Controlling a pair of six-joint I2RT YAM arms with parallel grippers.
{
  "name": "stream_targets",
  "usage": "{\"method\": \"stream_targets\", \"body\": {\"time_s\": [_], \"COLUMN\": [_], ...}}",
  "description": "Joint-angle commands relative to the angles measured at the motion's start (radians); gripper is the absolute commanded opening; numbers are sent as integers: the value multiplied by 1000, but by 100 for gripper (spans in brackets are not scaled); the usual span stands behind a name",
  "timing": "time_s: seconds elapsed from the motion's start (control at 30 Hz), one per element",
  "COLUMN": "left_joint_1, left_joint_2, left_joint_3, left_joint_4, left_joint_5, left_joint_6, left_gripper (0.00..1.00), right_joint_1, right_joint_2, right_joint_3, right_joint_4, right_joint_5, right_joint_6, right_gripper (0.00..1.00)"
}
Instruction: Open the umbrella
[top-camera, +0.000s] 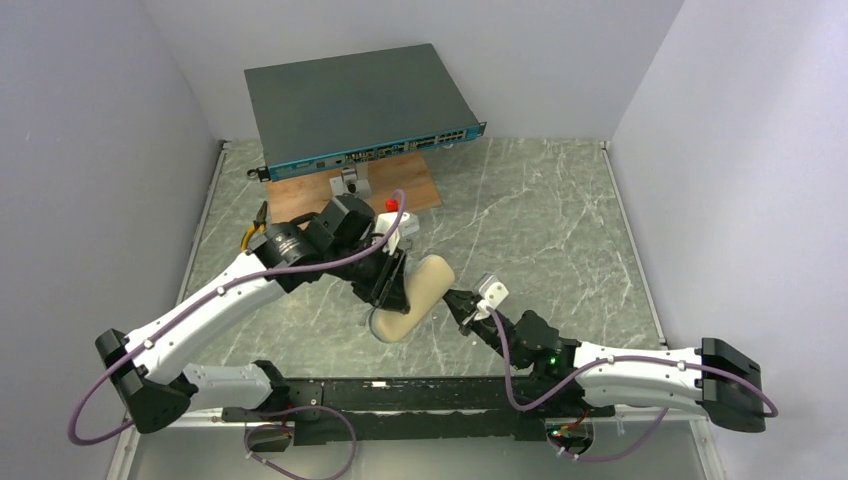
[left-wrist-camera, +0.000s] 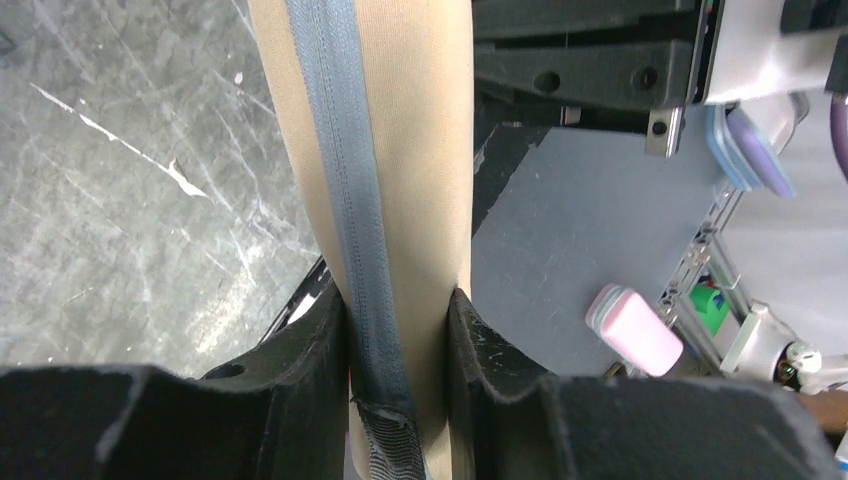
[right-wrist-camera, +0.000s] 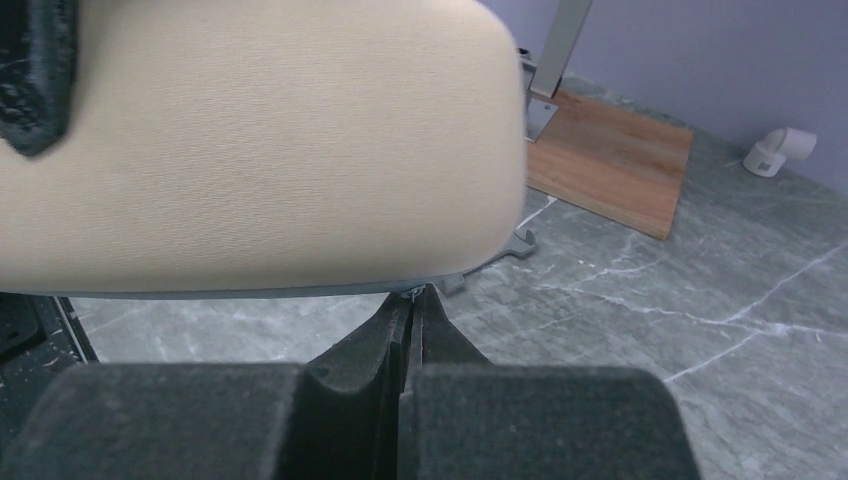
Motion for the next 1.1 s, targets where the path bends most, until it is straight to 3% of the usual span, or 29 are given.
{"method": "stream_targets", "body": {"time_s": [0.0,0.37,0.7,1.07], "left_joint_1": [-6,-6,-7,-14], "left_joint_2": [-91,-178,-235,-253], "left_joint_3": [-10,-79,-107,-169], "left_joint_4": [-34,-98,-204,-238], "left_joint_5": [59,83,91,108], "left_joint_6": [53,73,99,111], "left_gripper": [0,0,0,0], "right_joint_1": [-10,-10,-10,-10], "right_joint_2": [21,144,78,38], "right_joint_3": [-11,72,98,238], "right_joint_4": [43,21,-90,-291], "right_joint_5": [5,-118,-200,-257], "right_joint_6": [-78,-262,-344,-427], "right_gripper": [0,0,0,0]}}
